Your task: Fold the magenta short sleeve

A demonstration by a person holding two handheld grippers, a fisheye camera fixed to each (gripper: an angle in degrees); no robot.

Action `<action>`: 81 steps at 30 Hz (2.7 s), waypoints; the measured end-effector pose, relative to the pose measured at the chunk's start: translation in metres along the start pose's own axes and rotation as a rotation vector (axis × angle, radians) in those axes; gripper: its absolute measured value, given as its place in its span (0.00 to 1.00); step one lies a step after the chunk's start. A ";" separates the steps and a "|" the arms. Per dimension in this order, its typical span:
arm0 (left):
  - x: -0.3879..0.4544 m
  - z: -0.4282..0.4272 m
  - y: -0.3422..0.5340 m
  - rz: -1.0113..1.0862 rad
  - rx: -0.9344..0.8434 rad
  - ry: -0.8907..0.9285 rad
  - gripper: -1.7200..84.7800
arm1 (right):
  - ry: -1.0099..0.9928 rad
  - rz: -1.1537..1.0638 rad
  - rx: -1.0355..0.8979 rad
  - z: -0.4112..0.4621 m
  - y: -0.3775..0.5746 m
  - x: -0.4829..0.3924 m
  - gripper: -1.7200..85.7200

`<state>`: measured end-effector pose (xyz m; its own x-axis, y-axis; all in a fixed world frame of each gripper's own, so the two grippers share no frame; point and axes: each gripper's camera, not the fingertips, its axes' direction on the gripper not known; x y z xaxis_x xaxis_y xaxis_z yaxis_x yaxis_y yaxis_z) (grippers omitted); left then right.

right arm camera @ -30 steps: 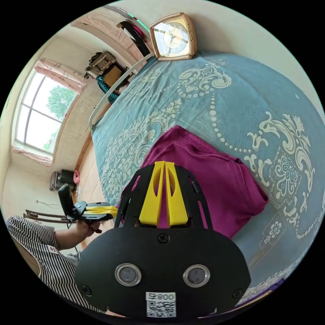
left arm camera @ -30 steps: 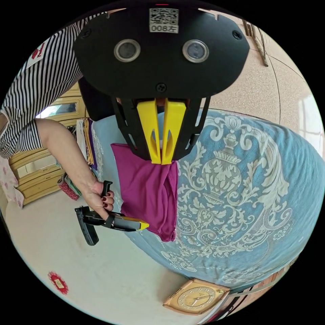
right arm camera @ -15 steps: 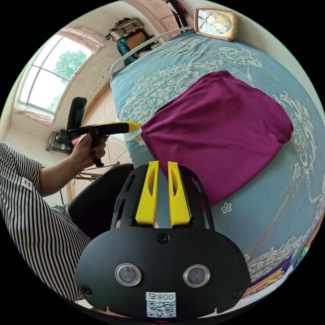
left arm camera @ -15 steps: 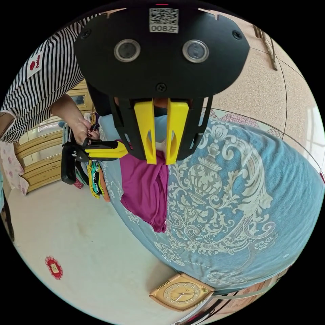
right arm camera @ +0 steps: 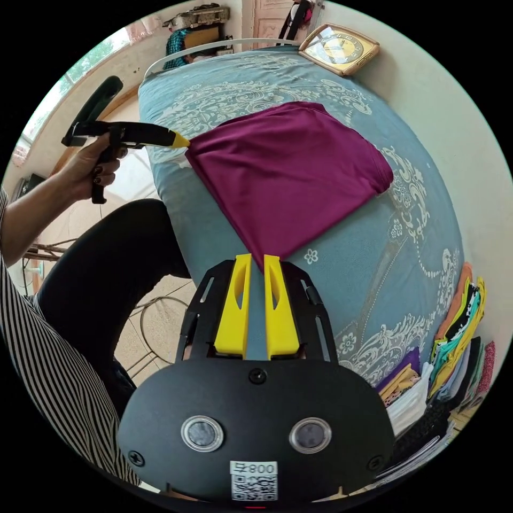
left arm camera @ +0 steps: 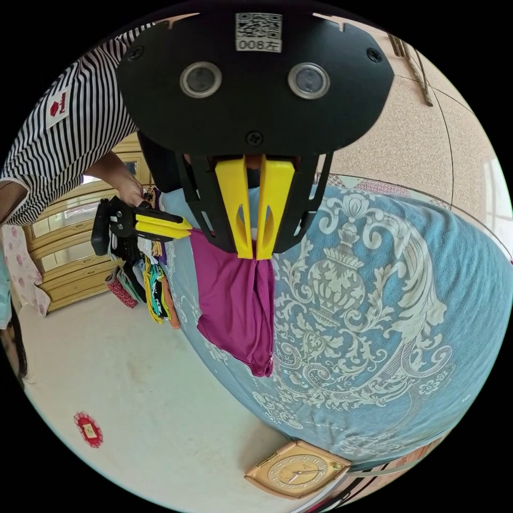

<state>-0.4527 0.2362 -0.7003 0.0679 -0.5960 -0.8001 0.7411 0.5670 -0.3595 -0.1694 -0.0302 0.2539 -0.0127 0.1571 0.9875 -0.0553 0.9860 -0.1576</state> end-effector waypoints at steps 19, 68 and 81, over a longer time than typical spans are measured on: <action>0.043 0.046 0.043 -0.025 -0.002 -0.020 0.04 | 0.052 -0.015 -0.009 -0.008 0.035 0.014 0.03; 0.121 0.141 0.034 0.356 -0.249 0.110 0.07 | -1.235 0.702 0.254 -0.097 0.179 0.282 0.04; -0.035 0.125 0.029 -0.517 0.030 0.749 0.13 | -1.225 0.632 0.351 -0.192 0.191 0.260 0.04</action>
<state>-0.3500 0.2018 -0.6228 -0.7220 -0.2403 -0.6489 0.5763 0.3102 -0.7561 0.0086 0.2096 0.4815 -0.9606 0.2322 0.1529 0.0463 0.6760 -0.7354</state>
